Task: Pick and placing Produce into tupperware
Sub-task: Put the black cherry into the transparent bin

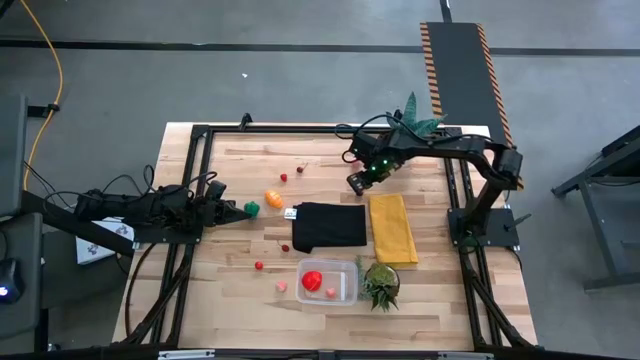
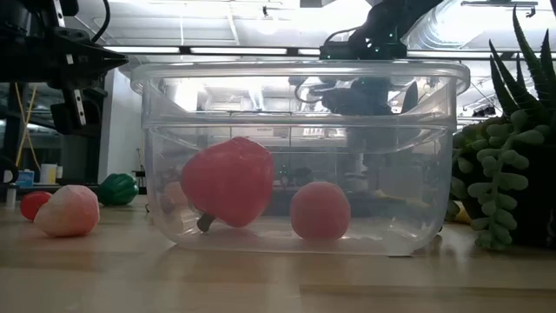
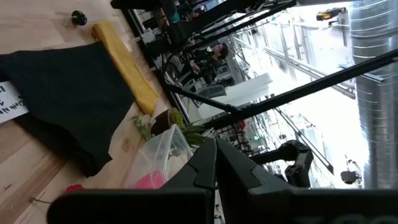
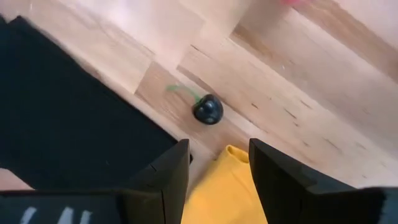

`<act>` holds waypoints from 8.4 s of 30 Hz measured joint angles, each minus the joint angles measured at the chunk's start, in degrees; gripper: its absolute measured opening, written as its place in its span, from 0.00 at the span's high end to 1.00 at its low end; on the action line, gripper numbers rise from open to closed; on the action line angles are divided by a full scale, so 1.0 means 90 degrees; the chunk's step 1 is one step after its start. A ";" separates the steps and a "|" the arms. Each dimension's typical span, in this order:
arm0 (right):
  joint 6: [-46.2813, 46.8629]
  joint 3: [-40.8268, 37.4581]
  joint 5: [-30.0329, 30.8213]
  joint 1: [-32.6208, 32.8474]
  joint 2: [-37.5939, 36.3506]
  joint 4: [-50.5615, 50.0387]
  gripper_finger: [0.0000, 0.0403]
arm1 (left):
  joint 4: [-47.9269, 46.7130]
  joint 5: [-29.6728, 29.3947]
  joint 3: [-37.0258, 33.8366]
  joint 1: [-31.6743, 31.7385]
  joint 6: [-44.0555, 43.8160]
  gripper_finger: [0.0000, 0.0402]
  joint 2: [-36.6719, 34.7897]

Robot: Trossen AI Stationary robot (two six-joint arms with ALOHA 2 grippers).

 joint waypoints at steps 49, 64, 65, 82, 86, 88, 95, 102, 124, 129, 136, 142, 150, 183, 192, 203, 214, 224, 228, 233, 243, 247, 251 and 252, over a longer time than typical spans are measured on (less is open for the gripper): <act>-0.5953 -0.0002 0.0275 0.0306 0.0579 0.0234 0.61 | 0.0105 0.0571 0.0000 0.0000 0.0085 1.00 -0.0002; -0.5990 -0.0002 0.0276 0.0299 0.0699 0.0511 0.61 | 0.0105 0.0551 0.0002 0.0000 0.0043 1.00 -0.0002; -0.5987 0.0001 0.0274 0.0299 0.0727 0.0536 0.61 | 0.0105 0.0551 0.0002 0.0000 0.0046 1.00 -0.0001; -0.5834 0.0001 0.0276 0.0299 0.1020 0.0678 0.61 | 0.0103 0.0551 0.0000 0.0000 0.0041 1.00 0.0001; -0.5831 0.0001 0.0276 0.0296 0.1020 0.0814 0.61 | 0.0105 0.0551 0.0001 0.0000 0.0039 1.00 -0.0001; -0.5796 0.0001 0.0276 0.0296 0.1020 0.0869 0.61 | 0.0105 0.0551 0.0000 0.0000 0.0039 1.00 0.0000; -0.5814 0.0001 0.0276 0.0282 0.1020 0.0843 0.61 | 0.0105 0.0551 0.0002 0.0000 0.0039 1.00 0.0001; -0.5776 0.0001 0.0276 0.0166 0.1020 0.0846 0.61 | 0.0105 0.0551 0.0002 0.0000 0.0039 1.00 0.0001; -0.5837 -0.0002 0.0235 0.0131 0.1215 0.0712 0.61 | 0.0103 0.0552 0.0002 0.0000 0.0027 1.00 -0.0002; -0.5837 -0.0002 0.0223 0.0131 0.1215 0.0730 0.61 | 0.0104 0.0552 0.0000 0.0000 0.0029 1.00 0.0001; -0.5770 -0.0002 0.0098 0.0131 0.1215 0.0869 0.63 | 0.0103 0.0551 0.0002 -0.0001 0.0036 1.00 0.0000; -0.5696 -0.0002 0.0077 0.0131 0.1214 0.0907 0.65 | 0.0103 0.0552 0.0000 0.0000 0.0036 1.00 -0.0001; -0.5696 -0.0002 0.0067 0.0131 0.1309 0.0854 0.65 | 0.0103 0.0554 0.0000 -0.0001 0.0034 1.00 0.0001; -0.5667 -0.0002 0.0053 0.0148 0.1382 0.0993 0.68 | 0.0109 0.0595 0.0001 -0.0001 0.0029 1.00 0.0000; -0.5669 0.0001 0.0051 0.0146 0.1382 0.0998 0.77 | 0.0109 0.0595 0.0001 -0.0001 0.0029 1.00 0.0000; -0.5429 0.0078 0.0072 0.0138 0.1324 0.0909 0.76 | 0.0109 0.0594 0.0002 -0.0002 0.0029 1.00 0.0001; -0.5336 0.1529 0.0046 0.0143 0.1301 -0.0134 0.76 | 0.0110 0.0595 0.0001 -0.0001 0.0036 1.00 0.0001; -0.4900 0.2440 -0.0372 0.0163 0.1295 -0.1027 0.76 | 0.0113 0.0595 0.0000 0.0000 0.0087 1.00 0.0001; -0.4783 0.2591 -0.0396 0.0306 0.1293 -0.1512 0.76 | 0.0113 0.0595 0.0002 -0.0001 0.0087 1.00 0.0001; -0.4812 0.2726 -0.0401 0.0655 0.1292 -0.1928 0.76 | 0.0113 0.0595 0.0001 0.0000 0.0087 1.00 0.0000; -0.4690 0.3670 -0.0401 0.1260 0.1292 -0.2422 0.76 | 0.0113 0.0587 0.0002 -0.0001 0.0087 1.00 0.0001; -0.4652 0.4316 -0.0399 0.1393 0.1292 -0.2774 0.76 | 0.0110 0.0549 0.0001 0.0000 0.0087 1.00 0.0000; -0.4498 0.4926 -0.0401 0.1503 0.1292 -0.3071 0.76 | 0.0108 0.0549 0.0000 0.0000 0.0087 1.00 -0.0001; -0.4485 0.5070 -0.0402 0.1532 0.1292 -0.3139 0.76 | 0.0108 0.0549 0.0000 -0.0002 0.0085 1.00 0.0000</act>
